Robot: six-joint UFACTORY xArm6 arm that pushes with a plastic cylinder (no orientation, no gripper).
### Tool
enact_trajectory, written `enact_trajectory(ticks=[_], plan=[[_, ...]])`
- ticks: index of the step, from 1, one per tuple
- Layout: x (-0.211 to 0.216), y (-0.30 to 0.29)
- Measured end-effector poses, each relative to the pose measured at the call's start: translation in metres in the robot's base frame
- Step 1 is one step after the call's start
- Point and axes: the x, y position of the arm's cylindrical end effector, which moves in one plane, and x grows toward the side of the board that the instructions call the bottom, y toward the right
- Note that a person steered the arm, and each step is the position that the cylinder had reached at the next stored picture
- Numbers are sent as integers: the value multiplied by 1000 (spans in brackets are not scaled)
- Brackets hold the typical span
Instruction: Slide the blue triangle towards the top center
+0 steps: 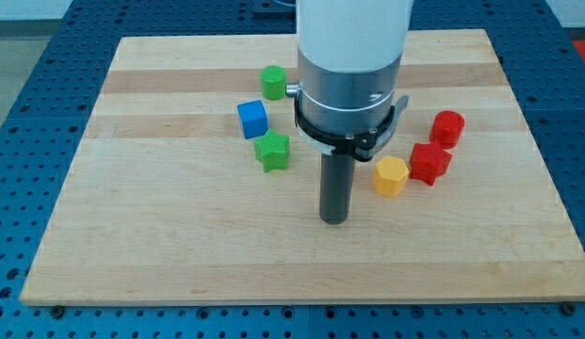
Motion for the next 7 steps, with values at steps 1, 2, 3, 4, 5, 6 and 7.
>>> enact_trajectory(ticks=[1,2,3,4,5,6,7], plan=[[34,4],[67,20],[82,60],[86,161],[84,246],[60,313],[55,313]])
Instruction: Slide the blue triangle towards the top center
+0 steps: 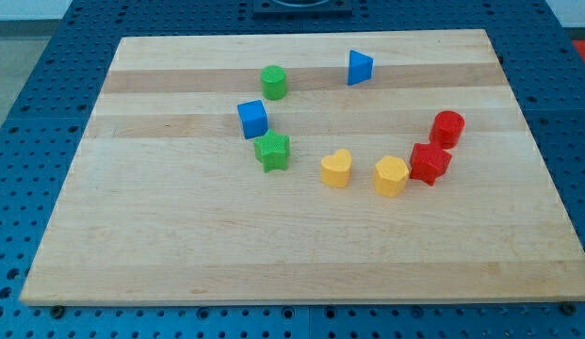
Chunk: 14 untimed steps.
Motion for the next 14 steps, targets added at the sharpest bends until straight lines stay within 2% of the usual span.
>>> enact_trajectory(ticks=[1,2,3,4,5,7,9,10,11,12,13,14], plan=[[-1,1],[-50,-9],[-151,-10],[-128,-62],[-120,-87],[-110,-34],[-109,-34],[-115,1],[-116,0],[-164,-46],[-264,-38],[-327,-117]])
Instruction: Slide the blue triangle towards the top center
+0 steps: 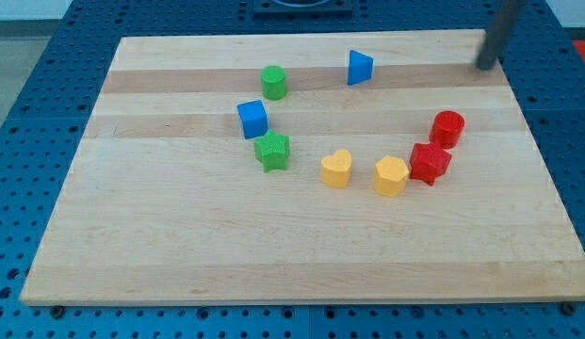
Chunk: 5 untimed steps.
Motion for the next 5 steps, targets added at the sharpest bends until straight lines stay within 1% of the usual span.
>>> enact_trajectory(ticks=[1,2,3,4,5], plan=[[-1,-93],[11,-166],[32,-169],[34,-169],[9,-172]])
